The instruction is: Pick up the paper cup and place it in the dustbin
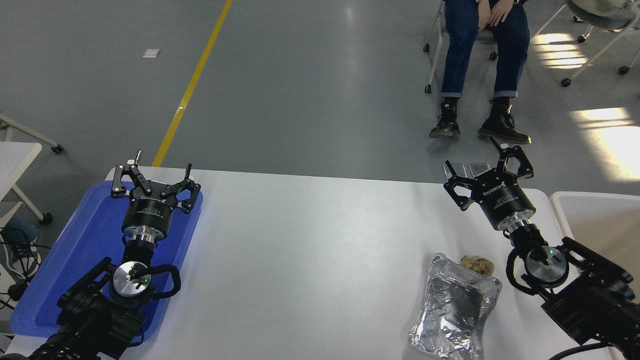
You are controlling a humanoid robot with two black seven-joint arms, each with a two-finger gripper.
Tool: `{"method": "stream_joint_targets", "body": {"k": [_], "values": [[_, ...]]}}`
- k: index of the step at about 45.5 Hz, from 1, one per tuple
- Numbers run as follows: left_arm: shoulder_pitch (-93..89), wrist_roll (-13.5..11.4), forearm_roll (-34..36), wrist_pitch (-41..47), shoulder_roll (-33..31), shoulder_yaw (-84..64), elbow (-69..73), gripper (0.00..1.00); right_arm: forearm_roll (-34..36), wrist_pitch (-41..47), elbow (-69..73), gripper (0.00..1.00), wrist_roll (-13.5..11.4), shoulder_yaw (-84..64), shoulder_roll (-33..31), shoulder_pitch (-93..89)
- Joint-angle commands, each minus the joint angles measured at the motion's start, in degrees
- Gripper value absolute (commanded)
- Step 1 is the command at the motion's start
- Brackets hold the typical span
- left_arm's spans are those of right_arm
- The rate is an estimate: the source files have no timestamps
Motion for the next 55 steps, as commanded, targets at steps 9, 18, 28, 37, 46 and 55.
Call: {"method": "stream_joint_targets", "body": {"k": [9,18,28,37,46,55], "values": [[-0.1,0.1,0.1,-0.1,0.0,0.0,0.0,1.00,-8.3,-1.7,6.1,1.00,0.0,-2.2,-7.8,3.4],[-0.1,0.2,0.1,-0.1,0.0,0.0,0.0,1.00,-12.5,-2.4,8.2,1.00,-0.1,-13.0,-13.5,9.9],[-0.1,0.2,0.1,-0.1,0.0,0.0,0.0,1.00,-13.1,-3.1,8.2,1.00,-0.2,-33.8,-17.2,23.1],[-0.1,0.3,0.1,-0.1,0.0,0.1,0.0,1.00,-14.0,-3.1,10.8,1.00,-0.3,-50.8,-19.1,33.9],[-0.1,0.3,0.1,-0.1,0.0,0.0,0.0,1.00,-28.1,-3.1,15.6,1.00,-0.4,-57.4,-21.3,39.1],[-0.1,0.3,0.1,-0.1,0.1,0.0,0.0,1.00,-37.4,-3.0,23.4,1.00,-0.5,-62.6,-25.9,45.7]]}}
